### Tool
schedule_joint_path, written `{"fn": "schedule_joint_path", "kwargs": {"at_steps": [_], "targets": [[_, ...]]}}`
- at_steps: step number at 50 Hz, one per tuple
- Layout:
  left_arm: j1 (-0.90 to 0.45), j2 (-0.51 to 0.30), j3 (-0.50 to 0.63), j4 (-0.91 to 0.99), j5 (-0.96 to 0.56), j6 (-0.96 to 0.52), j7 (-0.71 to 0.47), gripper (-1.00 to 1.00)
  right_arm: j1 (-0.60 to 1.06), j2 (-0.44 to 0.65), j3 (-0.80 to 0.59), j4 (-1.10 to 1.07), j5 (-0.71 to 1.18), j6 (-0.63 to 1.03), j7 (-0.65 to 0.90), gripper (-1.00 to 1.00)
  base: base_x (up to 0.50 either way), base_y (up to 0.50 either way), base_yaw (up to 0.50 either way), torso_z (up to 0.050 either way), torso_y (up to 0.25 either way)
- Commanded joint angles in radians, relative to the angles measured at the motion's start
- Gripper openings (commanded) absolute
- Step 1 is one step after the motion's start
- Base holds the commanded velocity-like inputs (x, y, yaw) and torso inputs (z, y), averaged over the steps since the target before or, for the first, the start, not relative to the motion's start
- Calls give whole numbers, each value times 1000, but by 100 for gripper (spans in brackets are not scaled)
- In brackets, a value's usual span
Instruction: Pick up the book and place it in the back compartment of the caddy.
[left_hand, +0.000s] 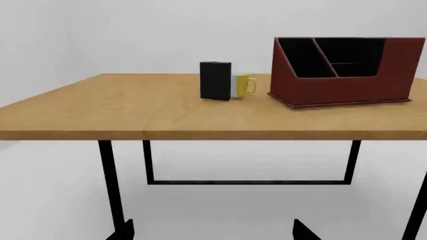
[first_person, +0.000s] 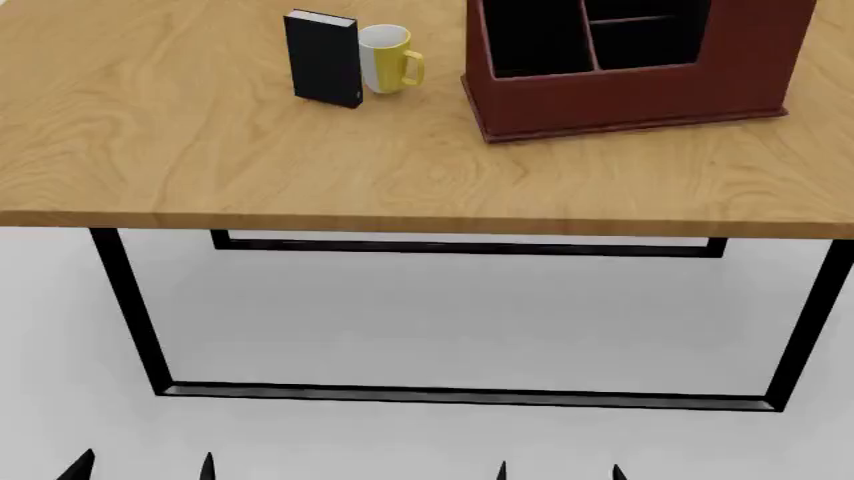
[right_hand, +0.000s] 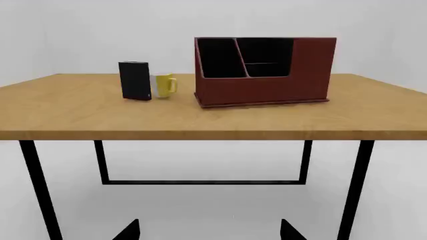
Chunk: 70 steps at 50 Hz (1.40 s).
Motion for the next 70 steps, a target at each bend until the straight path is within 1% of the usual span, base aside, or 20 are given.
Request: {"fn": "schedule_joint_path", "kwargs": {"at_steps": [1, 9, 11, 13, 14, 16, 26, 37, 46, 57, 60, 62, 64, 70], "targets": [[-4, -34, 42, -13, -8, 10, -42, 100, 4, 64, -77, 8, 64, -9, 76, 100, 0, 0, 0, 0, 0], [-19, -44, 54, -27, -59, 6, -70, 100, 17, 73, -99, 39, 62, -26, 87, 100, 0, 0, 0, 0, 0], [-17, -45, 49, -19, -96, 9, -59, 100, 17, 77, -100, 40, 67, -28, 88, 100, 0, 0, 0, 0, 0], [-19, -46, 43, -5, -118, -21, -69, 100, 16, 81, -102, 26, 70, -18, 91, 100, 0, 0, 0, 0, 0], [-13, -51, 48, 2, -136, 8, -46, 100, 15, 83, -104, 17, 73, -14, 89, 100, 0, 0, 0, 19, 0], [-21, -55, 52, 10, -129, -24, -65, 100, 15, 86, -105, 13, 71, -14, 95, 100, 0, 0, 0, 50, 0], [-26, -71, 76, 13, -145, -30, -71, 100, 23, 100, -120, 9, 71, -10, 115, 100, 0, 0, 0, 50, 0], [-27, -84, 84, 20, -163, -26, -87, 100, 20, 109, -132, -9, 79, -1, 135, 100, 0, 0, 0, 50, 0], [-17, -102, 111, 16, -152, 17, -85, 100, 8, 116, -139, -22, 85, -12, 149, 100, 0, 0, 0, 50, 0], [-14, -117, 115, 25, -163, 19, -102, 100, 3, 126, -150, -38, 93, -7, 161, 100, 0, 0, 0, 50, 0], [-12, -121, 115, 39, -170, 4, -108, 100, 1, 130, -153, -54, 93, 2, 166, 100, 0, 0, 0, 50, 0], [-22, -128, 110, 69, -178, -51, -121, 100, 1, 139, -151, -88, 87, 20, 175, 100, 0, 0, 0, 40, 0], [-27, -141, 113, 92, -172, -64, -122, 100, 2, 147, -145, -126, 89, 48, 182, 100, 0, 0, 0, 3, 0], [-64, -166, 109, 167, -187, -169, -135, 100, 18, 175, -129, -240, 82, 133, 203, 100, 0, 0, 0, 0, 0]]}}
